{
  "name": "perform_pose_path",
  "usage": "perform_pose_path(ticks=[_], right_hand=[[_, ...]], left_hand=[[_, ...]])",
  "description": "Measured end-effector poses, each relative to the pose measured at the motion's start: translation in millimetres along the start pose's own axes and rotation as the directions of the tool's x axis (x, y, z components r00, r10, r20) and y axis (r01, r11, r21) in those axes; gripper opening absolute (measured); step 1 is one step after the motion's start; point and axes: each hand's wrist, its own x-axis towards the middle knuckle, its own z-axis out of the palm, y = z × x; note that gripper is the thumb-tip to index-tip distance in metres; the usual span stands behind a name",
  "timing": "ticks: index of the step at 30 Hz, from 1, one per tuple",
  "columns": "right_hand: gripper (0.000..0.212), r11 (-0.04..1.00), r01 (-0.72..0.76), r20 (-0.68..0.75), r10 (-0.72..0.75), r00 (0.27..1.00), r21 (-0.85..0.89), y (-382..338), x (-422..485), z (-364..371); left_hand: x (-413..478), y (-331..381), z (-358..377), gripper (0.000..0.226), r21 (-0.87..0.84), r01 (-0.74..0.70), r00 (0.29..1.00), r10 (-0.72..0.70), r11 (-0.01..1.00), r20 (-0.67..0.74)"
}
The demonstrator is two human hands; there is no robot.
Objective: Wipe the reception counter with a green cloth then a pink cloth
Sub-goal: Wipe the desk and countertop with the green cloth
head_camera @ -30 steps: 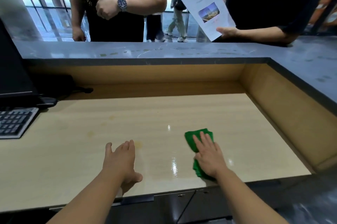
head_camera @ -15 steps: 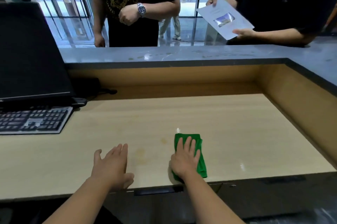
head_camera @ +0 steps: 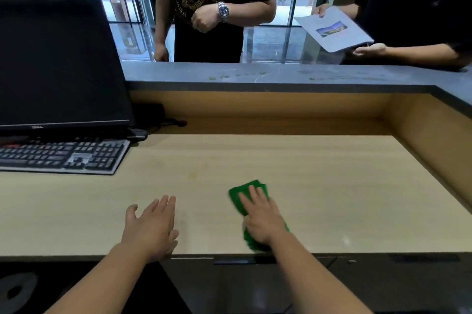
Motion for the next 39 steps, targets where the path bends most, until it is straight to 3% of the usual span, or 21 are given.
perform_pose_path(ticks=[5,10,14,18,21,24,28,33,37,39], right_hand=[[0.067,0.941,-0.322,-0.015,0.325,0.946,0.107,55,-9,-13],[0.065,0.881,-0.417,-0.007,0.429,0.903,0.222,6,6,-6],[0.067,0.948,-0.254,-0.031,0.264,0.964,0.192,-75,18,14],[0.072,0.995,0.051,0.028,-0.054,0.998,0.085,-149,28,29],[0.068,0.963,0.269,0.078,-0.268,0.960,0.003,-154,42,29],[0.064,0.941,0.336,0.075,-0.333,0.940,-0.034,-122,61,16],[0.063,0.982,0.186,0.014,-0.185,0.983,-0.047,-55,85,-15],[0.064,0.992,-0.123,-0.049,0.124,0.991,0.024,33,102,-46],[0.061,0.940,-0.311,-0.056,0.321,0.945,0.140,27,120,-49],[0.061,0.927,-0.333,-0.077,0.350,0.934,0.174,0,133,-45]], left_hand=[[-1,-12,1,0.079,-0.044,-0.008,1.000,0.008,0.999,0.008],[-6,-26,3,0.073,-0.095,-0.003,1.000,0.004,0.995,0.005],[-4,-37,5,0.071,-0.122,0.014,1.000,-0.013,0.992,0.007],[5,-49,5,0.071,-0.125,0.044,0.999,-0.045,0.991,-0.001],[16,-49,2,0.070,-0.120,0.050,0.999,-0.052,0.992,-0.013],[31,-44,-2,0.067,-0.131,0.044,0.999,-0.046,0.990,-0.014],[51,-36,-8,0.066,-0.145,0.029,0.999,-0.031,0.989,-0.009],[72,-31,-16,0.065,-0.182,0.009,1.000,-0.010,0.983,-0.003],[86,-34,-22,0.065,-0.222,0.008,1.000,-0.010,0.975,-0.011],[91,-37,-23,0.065,-0.237,0.012,1.000,-0.015,0.971,-0.013]])
